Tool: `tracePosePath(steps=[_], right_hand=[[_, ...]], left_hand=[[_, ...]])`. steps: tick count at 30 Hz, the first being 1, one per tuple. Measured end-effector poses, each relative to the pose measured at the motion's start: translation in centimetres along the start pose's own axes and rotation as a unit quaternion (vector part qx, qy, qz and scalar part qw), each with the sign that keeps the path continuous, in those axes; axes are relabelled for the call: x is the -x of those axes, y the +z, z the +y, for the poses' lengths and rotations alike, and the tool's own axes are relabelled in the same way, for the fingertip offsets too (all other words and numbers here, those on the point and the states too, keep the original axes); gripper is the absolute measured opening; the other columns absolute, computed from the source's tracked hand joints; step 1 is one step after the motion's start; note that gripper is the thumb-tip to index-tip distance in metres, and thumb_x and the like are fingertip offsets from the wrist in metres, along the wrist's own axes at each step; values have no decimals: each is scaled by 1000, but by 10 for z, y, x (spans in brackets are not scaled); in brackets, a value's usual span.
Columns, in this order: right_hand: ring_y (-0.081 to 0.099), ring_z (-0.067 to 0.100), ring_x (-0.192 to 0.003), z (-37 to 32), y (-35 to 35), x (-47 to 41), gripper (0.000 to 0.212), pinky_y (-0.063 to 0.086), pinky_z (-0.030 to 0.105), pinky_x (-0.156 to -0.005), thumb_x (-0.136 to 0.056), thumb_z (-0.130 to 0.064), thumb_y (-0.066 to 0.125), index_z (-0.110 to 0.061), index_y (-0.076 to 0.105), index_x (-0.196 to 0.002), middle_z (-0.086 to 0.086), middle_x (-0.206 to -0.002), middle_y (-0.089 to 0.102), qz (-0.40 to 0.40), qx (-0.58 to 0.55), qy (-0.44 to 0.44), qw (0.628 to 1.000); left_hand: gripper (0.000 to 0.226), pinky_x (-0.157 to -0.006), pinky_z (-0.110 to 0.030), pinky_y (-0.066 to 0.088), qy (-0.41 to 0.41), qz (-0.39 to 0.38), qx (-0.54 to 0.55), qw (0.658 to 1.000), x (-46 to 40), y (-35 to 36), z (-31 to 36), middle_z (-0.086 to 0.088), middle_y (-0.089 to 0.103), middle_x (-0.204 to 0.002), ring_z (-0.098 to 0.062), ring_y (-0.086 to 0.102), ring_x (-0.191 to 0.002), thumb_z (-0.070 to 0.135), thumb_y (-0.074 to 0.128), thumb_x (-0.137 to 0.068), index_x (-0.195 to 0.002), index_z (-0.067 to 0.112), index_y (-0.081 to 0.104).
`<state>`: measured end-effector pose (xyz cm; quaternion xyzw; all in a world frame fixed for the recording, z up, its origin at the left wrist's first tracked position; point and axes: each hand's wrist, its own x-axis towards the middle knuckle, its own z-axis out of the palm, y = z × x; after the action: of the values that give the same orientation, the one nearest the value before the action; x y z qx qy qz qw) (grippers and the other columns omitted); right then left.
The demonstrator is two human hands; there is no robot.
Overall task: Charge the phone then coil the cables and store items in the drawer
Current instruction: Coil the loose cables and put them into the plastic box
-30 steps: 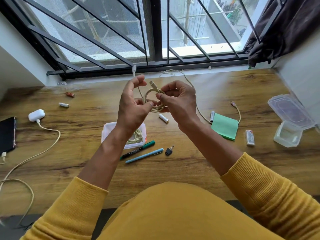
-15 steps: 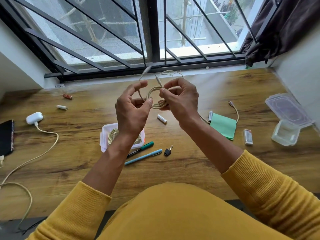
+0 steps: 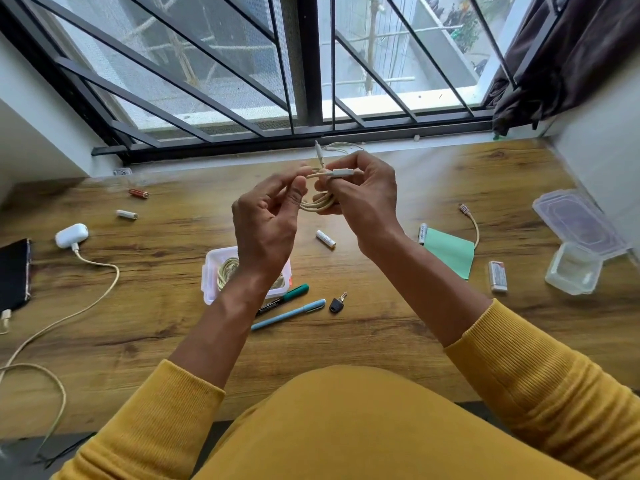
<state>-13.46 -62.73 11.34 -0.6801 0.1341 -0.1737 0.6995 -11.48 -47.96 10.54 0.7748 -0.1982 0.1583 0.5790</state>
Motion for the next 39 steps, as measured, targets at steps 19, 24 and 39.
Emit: tracePosePath(steps=[19,24,39], right_hand=[[76,15,-83,8,16,4,10,63,46,-57,-90,-13,82,-9,74,-96,-3,-86,75,-19,96,-176,979],[77,17,-77,10,11,3,14,64,49,-58,-89,-16,84,-11,73,-97,1,-86,76,-42,90,-146,984],[76,19,-66,13,10,12,11,62,38,-51,-93,-9,78,-8,70,-101,6,-78,76,-58,95,-91,990]], left_hand=[[37,-64,-49,64,-95,2,-165,982,-22,-3,-6,7,68,-88,-19,74,-70,28,73,-96,-129,23,56],[27,-59,-35,65,-177,-32,-95,979,-19,-2,-7,-7,78,-88,-13,77,-67,21,65,-104,-128,19,54],[19,-83,-34,66,-346,-39,244,905,-38,-26,-13,-18,74,-100,-24,74,-83,-6,61,-100,-113,0,73]])
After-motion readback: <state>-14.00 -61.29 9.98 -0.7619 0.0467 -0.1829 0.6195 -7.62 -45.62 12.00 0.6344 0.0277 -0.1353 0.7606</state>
